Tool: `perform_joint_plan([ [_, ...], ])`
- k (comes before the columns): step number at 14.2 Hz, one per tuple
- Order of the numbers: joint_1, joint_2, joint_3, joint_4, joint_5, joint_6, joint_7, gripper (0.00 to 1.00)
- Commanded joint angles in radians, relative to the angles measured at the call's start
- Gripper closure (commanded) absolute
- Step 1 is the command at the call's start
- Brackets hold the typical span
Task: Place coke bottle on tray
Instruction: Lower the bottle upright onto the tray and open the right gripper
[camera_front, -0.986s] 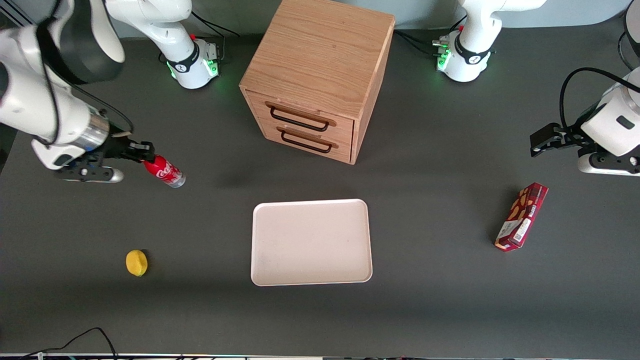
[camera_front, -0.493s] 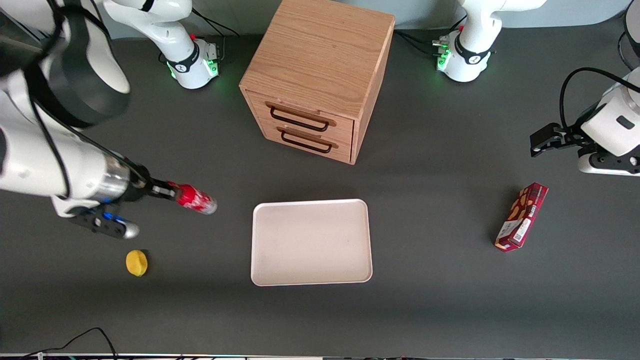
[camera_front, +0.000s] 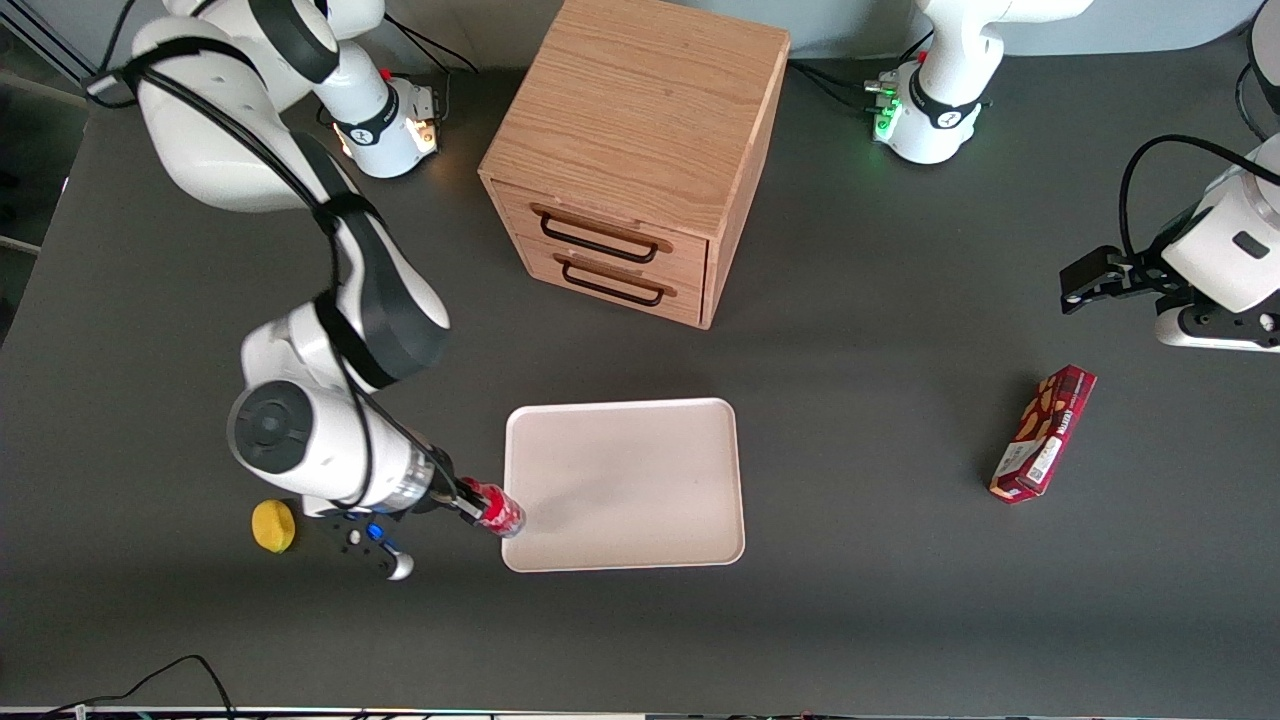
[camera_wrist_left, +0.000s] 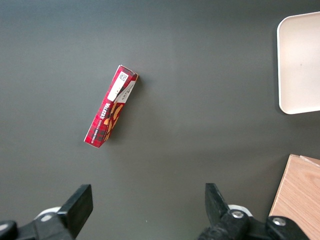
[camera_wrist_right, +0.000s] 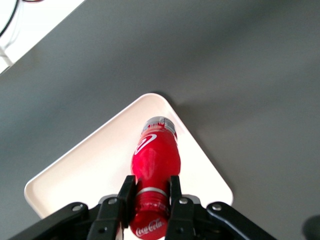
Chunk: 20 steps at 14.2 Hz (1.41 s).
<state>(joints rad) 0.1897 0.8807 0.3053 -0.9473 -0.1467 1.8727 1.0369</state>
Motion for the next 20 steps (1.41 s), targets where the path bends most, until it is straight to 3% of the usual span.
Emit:
perform_joint_plan([
  [1, 0.014, 0.057, 0.011, 0.078, -0.033, 0.013, 0.058, 1.00],
  [5, 0.030, 0.075, 0.009, 0.074, -0.047, 0.023, 0.066, 1.00],
  [6, 0.030, 0.077, 0.009, 0.073, -0.047, 0.025, 0.066, 0.38],
  [7, 0.030, 0.077, 0.009, 0.068, -0.060, 0.025, 0.065, 0.00],
  [10, 0.024, 0.066, 0.027, 0.065, -0.085, 0.011, 0.058, 0.00],
  [12, 0.004, 0.031, 0.054, 0.067, -0.088, -0.074, 0.025, 0.00],
  [16, -0.114, -0.223, 0.136, 0.042, -0.091, -0.436, -0.231, 0.00],
  [18, -0.179, -0.384, 0.144, -0.066, -0.083, -0.521, -0.338, 0.00],
  [20, -0.249, -0.561, 0.124, -0.239, -0.001, -0.524, -0.444, 0.00],
])
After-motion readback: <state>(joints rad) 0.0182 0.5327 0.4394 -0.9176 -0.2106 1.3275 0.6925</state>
